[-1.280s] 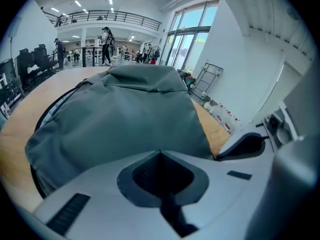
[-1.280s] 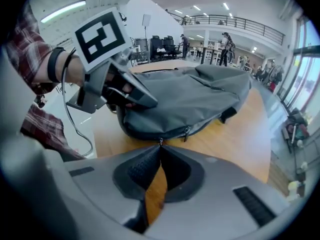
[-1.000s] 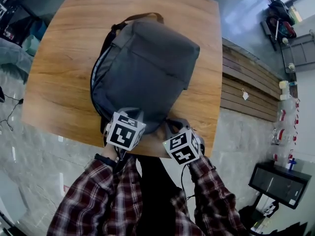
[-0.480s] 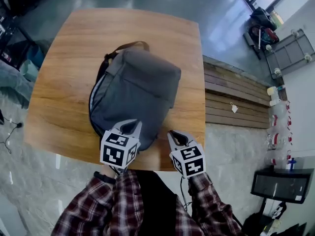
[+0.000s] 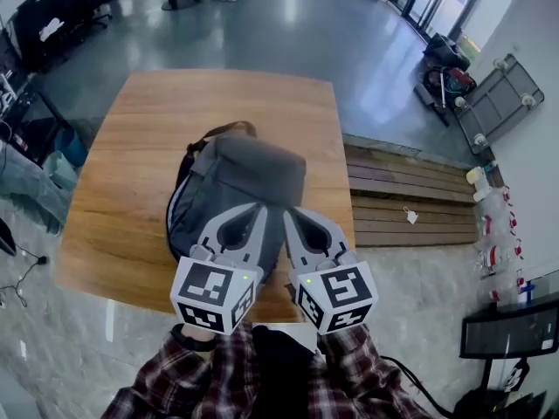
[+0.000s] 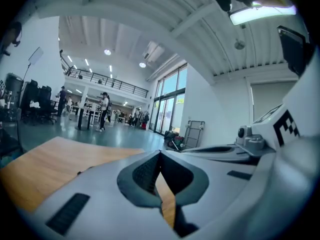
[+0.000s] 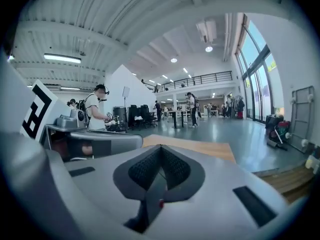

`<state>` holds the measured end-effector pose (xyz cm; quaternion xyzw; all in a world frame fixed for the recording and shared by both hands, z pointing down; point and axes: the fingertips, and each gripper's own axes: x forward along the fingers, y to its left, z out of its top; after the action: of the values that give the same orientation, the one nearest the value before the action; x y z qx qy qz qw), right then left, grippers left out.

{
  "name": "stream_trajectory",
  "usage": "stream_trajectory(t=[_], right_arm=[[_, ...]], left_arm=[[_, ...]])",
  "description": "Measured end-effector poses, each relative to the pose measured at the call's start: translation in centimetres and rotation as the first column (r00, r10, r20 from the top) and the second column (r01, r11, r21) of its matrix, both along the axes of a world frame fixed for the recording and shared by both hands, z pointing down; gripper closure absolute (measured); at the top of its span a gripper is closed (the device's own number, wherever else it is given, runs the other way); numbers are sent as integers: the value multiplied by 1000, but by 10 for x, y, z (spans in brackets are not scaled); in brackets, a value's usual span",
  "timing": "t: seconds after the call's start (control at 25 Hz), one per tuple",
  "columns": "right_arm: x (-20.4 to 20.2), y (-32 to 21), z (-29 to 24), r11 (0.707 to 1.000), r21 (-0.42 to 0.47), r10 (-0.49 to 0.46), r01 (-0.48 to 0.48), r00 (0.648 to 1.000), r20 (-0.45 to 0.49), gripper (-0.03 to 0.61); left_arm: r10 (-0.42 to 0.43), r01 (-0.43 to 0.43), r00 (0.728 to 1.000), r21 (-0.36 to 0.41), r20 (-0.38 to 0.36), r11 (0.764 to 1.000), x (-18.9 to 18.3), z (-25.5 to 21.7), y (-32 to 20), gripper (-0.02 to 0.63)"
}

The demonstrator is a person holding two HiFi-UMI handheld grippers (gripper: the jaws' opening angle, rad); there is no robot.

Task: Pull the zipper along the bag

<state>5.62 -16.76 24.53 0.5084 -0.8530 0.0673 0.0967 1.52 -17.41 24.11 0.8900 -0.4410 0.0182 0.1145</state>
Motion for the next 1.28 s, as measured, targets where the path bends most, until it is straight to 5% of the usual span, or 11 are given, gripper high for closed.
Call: stream_trajectory(t=[0.32,1.28], right_arm=[[-6,4,-40,995,101,-11,12,1000,-9,568],[-3,6,-39,994,88,-60,59,998,19,569]], left_arm=[[-21,19,1000,133,12,991,-2,-48,9,606],[-28,26,999,123,16,992,8,-45,7,606]])
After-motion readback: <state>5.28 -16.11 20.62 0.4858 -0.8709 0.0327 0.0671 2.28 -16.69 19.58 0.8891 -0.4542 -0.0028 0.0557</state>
